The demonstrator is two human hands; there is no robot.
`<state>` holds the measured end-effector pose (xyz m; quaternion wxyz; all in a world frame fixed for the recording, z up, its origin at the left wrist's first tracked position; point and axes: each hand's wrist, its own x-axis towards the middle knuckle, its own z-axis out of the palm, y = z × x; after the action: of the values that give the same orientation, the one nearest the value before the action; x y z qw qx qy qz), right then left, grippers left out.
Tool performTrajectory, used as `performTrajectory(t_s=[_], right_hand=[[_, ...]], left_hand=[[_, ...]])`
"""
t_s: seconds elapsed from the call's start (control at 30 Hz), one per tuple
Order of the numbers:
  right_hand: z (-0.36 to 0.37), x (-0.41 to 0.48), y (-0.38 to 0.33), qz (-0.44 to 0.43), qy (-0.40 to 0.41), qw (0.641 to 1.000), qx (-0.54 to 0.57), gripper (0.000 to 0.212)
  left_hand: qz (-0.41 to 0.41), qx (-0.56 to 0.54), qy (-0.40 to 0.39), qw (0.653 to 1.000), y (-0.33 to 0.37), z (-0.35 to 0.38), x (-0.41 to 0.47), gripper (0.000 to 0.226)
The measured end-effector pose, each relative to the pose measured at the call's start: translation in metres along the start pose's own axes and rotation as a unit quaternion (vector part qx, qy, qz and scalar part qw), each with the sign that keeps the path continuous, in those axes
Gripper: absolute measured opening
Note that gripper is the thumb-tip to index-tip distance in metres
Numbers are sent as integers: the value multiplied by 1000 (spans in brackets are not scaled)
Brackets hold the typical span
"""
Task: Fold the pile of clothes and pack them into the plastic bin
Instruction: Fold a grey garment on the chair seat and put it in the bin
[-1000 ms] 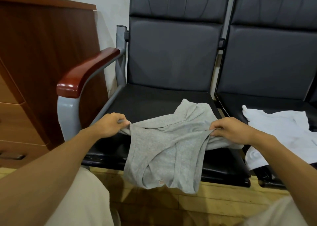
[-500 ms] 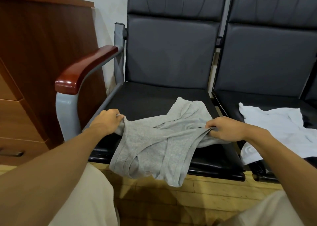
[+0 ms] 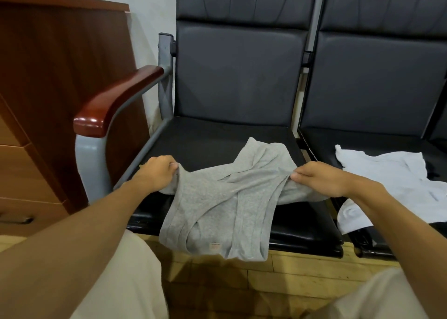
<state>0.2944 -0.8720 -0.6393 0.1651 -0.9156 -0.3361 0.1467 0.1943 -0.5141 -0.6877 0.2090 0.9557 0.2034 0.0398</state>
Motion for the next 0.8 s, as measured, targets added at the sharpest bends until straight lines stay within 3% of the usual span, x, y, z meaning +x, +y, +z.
performTrajectory(t_s=[0.2, 0.27, 0.43, 0.57, 0.7, 0.8], right_hand=[[15, -10, -11, -35, 153, 986, 48, 33], [17, -16, -20, -33, 160, 985, 56, 34], [9, -40, -49, -3, 62, 991, 118, 42], [-11, -59, -91, -29, -14, 988, 152, 37], [-35, -82, -131, -36, -94, 977, 187, 29], [-50, -96, -146, -33, -96, 963, 250, 21]], left_hand=[[111, -81, 37, 990, 19, -6, -32, 18], [134, -100, 49, 985, 21, -13, -44, 21], [111, -79, 13, 991, 40, -31, -70, 18], [66, -150, -19, 986, 64, -55, -90, 25], [85, -267, -73, 957, 91, -94, -122, 24], [97, -360, -104, 922, 109, -122, -143, 25]])
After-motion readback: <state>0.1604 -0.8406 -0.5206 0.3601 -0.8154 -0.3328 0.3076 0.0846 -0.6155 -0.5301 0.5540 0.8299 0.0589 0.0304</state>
